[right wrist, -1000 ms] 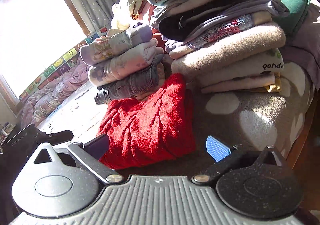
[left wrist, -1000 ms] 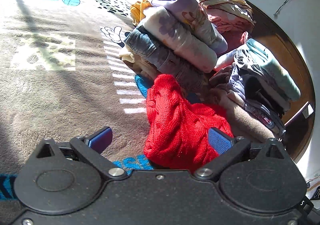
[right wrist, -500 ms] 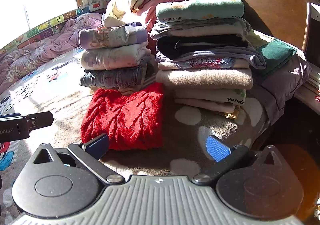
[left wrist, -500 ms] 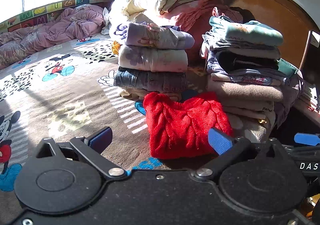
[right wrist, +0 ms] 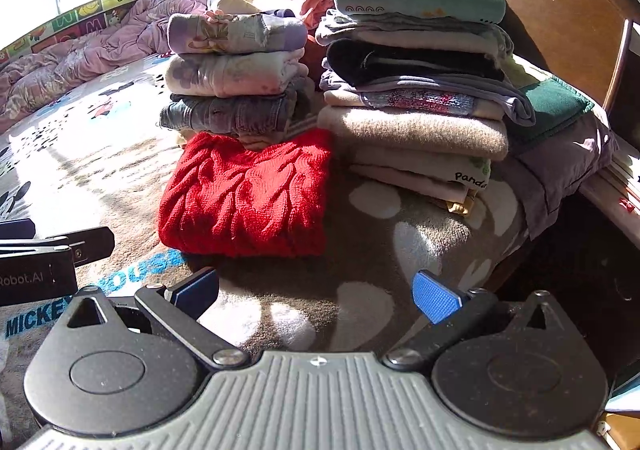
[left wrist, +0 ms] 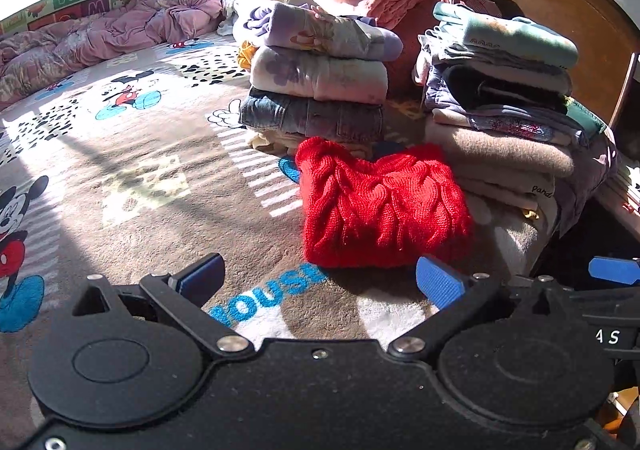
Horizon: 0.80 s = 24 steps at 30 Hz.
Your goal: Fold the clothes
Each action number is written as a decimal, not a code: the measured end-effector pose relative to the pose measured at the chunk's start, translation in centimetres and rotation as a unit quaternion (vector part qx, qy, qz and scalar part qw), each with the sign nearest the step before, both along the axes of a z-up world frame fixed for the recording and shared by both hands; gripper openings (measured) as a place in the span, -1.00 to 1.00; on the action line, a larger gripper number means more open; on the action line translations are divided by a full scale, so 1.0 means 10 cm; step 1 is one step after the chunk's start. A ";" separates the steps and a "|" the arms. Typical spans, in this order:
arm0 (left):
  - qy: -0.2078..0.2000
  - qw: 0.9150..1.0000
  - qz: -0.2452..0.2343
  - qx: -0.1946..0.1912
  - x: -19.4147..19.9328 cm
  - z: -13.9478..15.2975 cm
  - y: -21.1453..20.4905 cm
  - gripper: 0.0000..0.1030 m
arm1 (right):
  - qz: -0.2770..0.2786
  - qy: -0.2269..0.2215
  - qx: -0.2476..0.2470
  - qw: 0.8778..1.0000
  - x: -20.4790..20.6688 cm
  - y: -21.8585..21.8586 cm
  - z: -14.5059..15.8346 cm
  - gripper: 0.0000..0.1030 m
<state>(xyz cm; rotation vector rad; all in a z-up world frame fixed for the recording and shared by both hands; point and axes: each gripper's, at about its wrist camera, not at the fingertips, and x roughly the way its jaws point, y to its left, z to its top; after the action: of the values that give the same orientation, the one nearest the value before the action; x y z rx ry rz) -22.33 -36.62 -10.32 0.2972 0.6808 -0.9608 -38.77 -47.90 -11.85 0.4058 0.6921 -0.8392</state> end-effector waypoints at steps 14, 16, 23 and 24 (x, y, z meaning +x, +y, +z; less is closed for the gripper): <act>-0.017 1.000 -0.013 0.006 -0.02 0.00 0.11 0.99 | 0.008 0.010 0.001 1.000 0.12 0.11 0.00 0.99; -0.023 1.000 -0.016 0.009 -0.04 0.00 0.11 0.99 | 0.008 0.012 -0.002 1.000 0.12 0.13 0.00 0.99; -0.025 0.999 -0.019 0.009 -0.06 0.01 0.11 0.99 | 0.002 0.014 -0.003 1.000 0.09 0.12 0.01 0.99; -0.024 0.999 -0.020 0.009 -0.07 0.01 0.10 1.00 | 0.002 0.013 -0.002 1.000 0.09 0.12 0.02 0.99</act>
<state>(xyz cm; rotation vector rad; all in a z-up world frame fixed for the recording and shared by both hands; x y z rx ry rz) -23.00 -35.57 -10.24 0.3492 0.6408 -0.9826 -37.90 -46.68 -11.68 0.3902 0.7139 -0.8437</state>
